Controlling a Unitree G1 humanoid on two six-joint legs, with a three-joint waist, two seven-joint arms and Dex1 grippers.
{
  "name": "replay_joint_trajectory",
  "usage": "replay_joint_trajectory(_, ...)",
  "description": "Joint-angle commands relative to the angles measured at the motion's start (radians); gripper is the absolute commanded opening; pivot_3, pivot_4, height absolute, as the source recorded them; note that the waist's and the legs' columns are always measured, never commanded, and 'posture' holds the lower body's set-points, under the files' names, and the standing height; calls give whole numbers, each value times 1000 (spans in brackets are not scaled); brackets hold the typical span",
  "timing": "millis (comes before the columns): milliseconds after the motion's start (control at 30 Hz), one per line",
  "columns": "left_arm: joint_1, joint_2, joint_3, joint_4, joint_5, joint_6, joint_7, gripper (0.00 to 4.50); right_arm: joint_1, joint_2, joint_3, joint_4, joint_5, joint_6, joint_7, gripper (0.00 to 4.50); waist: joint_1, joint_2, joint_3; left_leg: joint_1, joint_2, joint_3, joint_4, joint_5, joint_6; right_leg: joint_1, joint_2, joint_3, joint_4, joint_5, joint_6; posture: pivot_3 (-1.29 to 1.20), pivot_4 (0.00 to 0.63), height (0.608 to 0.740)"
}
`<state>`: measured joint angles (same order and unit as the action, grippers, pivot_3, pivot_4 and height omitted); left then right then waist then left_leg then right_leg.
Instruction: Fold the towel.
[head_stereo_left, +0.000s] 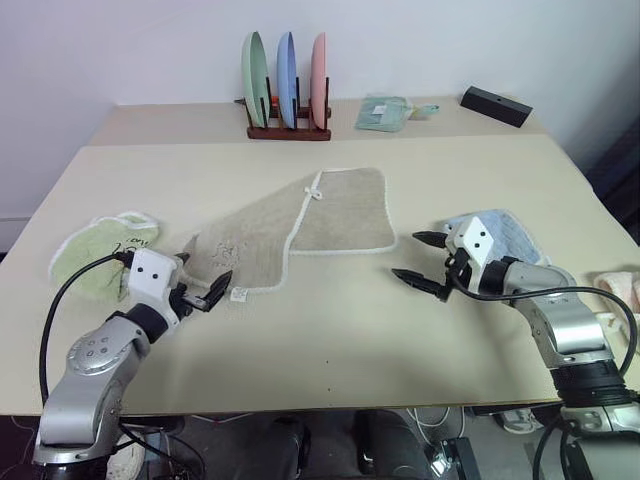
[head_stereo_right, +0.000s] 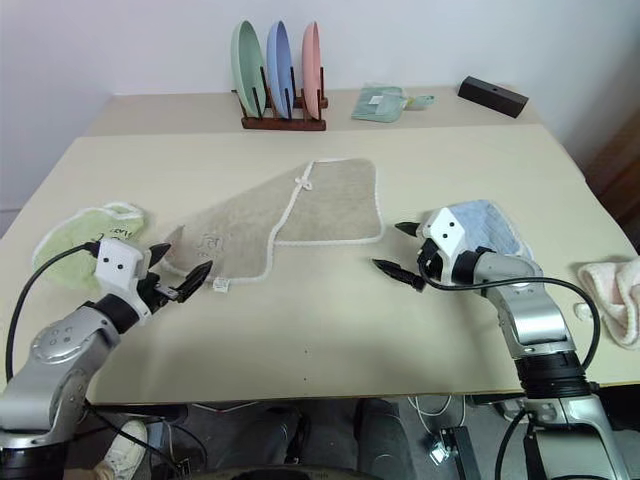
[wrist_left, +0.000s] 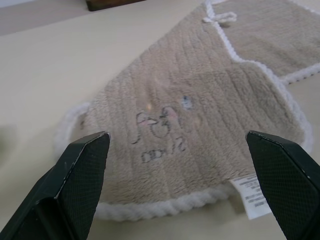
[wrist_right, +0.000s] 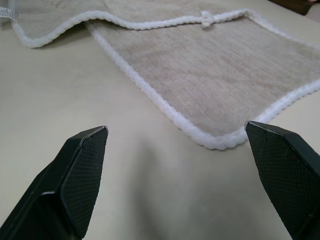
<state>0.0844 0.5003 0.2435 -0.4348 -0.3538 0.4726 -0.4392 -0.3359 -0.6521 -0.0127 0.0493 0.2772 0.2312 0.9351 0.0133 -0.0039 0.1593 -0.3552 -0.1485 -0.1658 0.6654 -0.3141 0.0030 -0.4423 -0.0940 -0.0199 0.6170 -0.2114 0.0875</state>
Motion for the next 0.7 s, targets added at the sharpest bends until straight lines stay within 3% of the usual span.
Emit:
replay_joint_trajectory(33, -1, -5, -7, -36, 11, -10, 13, 4440, -46, 2, -6, 0, -4, -24, 0, 4500, 1, 0, 0, 0, 0, 0, 0, 0, 0, 0, 0, 0, 0, 0, 0, 0, 150, 740)
replay_joint_trajectory(700, -75, -3, -81, -5, 28, 5, -7, 4440, -21, 55, 5, -67, 14, 44, -52, 4500, 4, 0, 0, 0, 0, 0, 0, 0, 0, 0, 0, 0, 0, 0, 0, 0, 150, 740)
